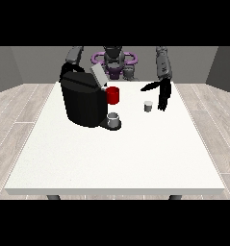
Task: Insert the coffee pod into the coffee machine and close the lid
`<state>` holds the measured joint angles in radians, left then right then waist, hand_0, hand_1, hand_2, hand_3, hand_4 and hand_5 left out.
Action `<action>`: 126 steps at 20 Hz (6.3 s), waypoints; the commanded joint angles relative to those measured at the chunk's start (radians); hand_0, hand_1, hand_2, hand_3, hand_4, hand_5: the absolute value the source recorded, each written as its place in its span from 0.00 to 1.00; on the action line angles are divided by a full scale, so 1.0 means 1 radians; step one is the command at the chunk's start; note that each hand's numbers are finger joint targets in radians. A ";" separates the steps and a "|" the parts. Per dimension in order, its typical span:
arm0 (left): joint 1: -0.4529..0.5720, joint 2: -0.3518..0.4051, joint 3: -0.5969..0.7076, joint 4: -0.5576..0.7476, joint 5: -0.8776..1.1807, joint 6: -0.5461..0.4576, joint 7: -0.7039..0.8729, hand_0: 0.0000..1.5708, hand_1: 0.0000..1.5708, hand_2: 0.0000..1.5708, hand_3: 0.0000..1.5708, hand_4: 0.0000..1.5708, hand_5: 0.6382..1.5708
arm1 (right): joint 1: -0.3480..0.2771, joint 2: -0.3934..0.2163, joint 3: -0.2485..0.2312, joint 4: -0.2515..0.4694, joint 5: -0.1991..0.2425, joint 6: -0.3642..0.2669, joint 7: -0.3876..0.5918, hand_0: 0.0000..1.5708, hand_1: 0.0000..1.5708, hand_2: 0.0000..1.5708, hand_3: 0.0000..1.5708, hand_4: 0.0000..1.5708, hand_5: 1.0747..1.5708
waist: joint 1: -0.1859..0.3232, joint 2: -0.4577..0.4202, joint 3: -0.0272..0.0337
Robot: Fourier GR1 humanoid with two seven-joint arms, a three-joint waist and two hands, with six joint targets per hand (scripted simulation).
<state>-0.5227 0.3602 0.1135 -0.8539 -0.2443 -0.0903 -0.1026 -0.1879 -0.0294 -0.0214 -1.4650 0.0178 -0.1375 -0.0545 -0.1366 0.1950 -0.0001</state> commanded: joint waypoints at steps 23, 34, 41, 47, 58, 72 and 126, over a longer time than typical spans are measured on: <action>-0.123 0.016 -0.035 0.274 -0.258 0.274 -0.159 0.53 0.53 0.62 0.47 0.25 1.00 | -0.032 0.025 0.006 0.035 0.004 -0.022 -0.059 0.00 0.00 0.00 0.00 0.32 1.00 | -0.041 0.096 -0.0002; -0.136 0.083 -0.052 0.363 -0.342 0.283 -0.232 0.75 0.75 0.82 0.75 0.26 1.00 | -0.026 0.012 0.019 -0.041 -0.010 -0.015 0.044 0.00 0.00 0.00 0.00 0.25 1.00 | -0.049 0.067 -0.0006; -0.248 0.015 -0.102 0.266 -0.348 0.150 -0.180 0.92 0.92 0.92 0.88 0.40 1.00 | -0.065 0.003 -0.047 0.098 -0.041 -0.029 0.043 0.00 0.00 0.00 0.00 0.29 1.00 | -0.007 -0.034 0.0004; -0.359 0.080 -0.067 0.237 -0.328 0.066 -0.199 0.79 0.79 0.84 0.84 0.34 1.00 | -0.077 0.016 -0.028 0.147 -0.024 -0.014 -0.068 0.00 0.00 0.00 0.00 0.32 1.00 | -0.019 0.028 0.0002; -0.463 0.117 -0.041 0.214 -0.333 -0.048 -0.114 0.80 0.80 0.85 0.82 0.34 1.00 | -0.051 0.029 -0.005 0.149 -0.056 0.006 -0.081 0.00 0.00 0.00 0.00 0.32 1.00 | -0.065 -0.032 0.0003; -0.648 0.158 0.014 0.218 -0.332 -0.078 -0.026 0.80 0.80 0.84 0.80 0.31 1.00 | -0.136 0.002 0.013 0.087 -0.027 -0.010 -0.004 0.00 0.00 0.00 0.00 0.32 1.00 | -0.159 0.035 0.0002; -0.663 0.068 -0.025 0.247 -0.444 -0.062 -0.039 0.67 0.67 0.71 0.60 0.25 1.00 | -0.192 -0.038 -0.073 0.107 -0.063 -0.034 0.009 0.00 0.00 0.00 0.00 0.27 1.00 | -0.124 0.088 0.0003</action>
<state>-1.1862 0.4306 0.1007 -0.6011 -0.6740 -0.1496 -0.1265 -0.3340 -0.0489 -0.0641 -1.3684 -0.0311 -0.1664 -0.0661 -0.2780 0.2741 0.0007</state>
